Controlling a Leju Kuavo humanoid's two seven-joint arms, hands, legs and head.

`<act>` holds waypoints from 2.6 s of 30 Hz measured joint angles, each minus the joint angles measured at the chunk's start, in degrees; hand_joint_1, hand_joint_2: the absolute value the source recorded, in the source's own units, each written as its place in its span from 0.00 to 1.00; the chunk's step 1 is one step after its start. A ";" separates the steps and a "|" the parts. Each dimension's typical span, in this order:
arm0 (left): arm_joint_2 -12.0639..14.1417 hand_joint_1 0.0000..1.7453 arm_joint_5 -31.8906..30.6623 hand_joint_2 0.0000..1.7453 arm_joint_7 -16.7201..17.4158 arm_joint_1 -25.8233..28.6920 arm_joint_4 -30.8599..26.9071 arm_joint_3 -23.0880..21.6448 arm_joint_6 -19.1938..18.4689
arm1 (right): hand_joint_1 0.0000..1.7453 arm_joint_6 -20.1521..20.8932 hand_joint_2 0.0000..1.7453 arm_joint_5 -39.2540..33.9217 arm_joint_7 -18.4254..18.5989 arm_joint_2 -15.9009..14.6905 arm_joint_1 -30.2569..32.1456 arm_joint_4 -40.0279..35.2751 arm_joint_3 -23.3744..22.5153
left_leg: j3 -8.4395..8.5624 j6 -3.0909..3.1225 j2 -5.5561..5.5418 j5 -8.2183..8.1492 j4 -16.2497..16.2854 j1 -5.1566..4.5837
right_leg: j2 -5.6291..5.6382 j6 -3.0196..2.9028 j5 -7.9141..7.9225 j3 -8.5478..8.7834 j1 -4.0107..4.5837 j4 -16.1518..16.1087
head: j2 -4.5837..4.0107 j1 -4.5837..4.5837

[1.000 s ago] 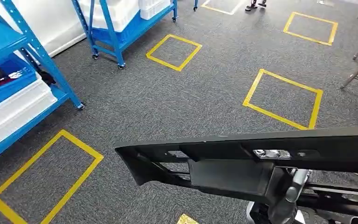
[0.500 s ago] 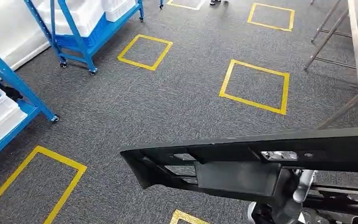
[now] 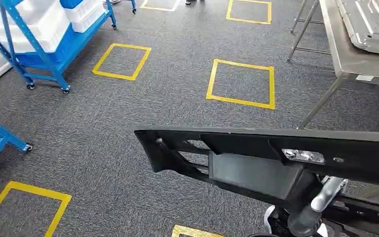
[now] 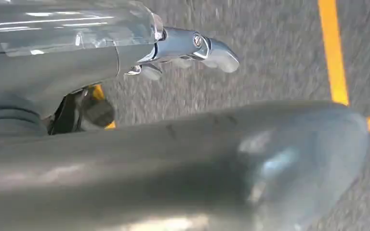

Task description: Take the parts from the cabinet and place them on the table.

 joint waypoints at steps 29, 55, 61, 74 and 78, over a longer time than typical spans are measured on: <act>-4.61 0.00 0.02 0.00 1.01 -0.97 0.54 -1.16 -0.72 | 1.00 -9.90 1.00 -3.10 0.00 -9.05 -2.75 2.36 7.38 | -1.61 -0.17 2.59 1.00 3.40 -0.15 | -1.31 -0.24 0.03 1.12 -0.30 -0.88 | 0.00 -0.02; -6.84 0.00 0.00 0.00 -0.44 -0.64 0.59 0.87 -0.35 | 1.00 -12.30 1.00 -5.09 0.04 -11.30 -5.59 11.98 6.58 | -7.22 0.01 4.51 -8.18 16.59 -0.59 | -4.32 -0.49 0.76 0.42 -0.31 -1.63 | 0.00 -0.02; -6.97 0.00 0.02 0.00 -0.39 -0.37 0.59 1.29 -0.28 | 1.00 -12.30 1.00 -4.59 0.02 -11.58 -4.67 13.20 6.51 | -1.13 0.78 0.12 0.75 0.58 -0.39 | -0.22 0.34 0.30 0.08 -0.18 -0.47 | 0.00 -0.02; -7.41 0.00 0.00 0.00 -0.28 -0.30 0.61 1.60 -0.24 | 1.00 -11.93 1.00 -2.19 -0.02 -12.22 -3.14 11.94 6.60 | -0.50 3.14 7.60 1.30 -0.30 -0.78 | -6.28 2.42 -2.59 -4.97 -0.79 9.68 | 0.00 0.00; -7.39 0.00 0.00 0.00 0.37 -0.31 0.61 2.27 0.02 | 1.00 -11.53 1.00 -0.90 -0.02 -11.43 -2.48 8.72 8.26 | 0.07 1.93 9.53 0.56 -0.09 -1.26 | -9.52 1.04 -0.05 0.27 0.18 -0.75 | 0.00 0.00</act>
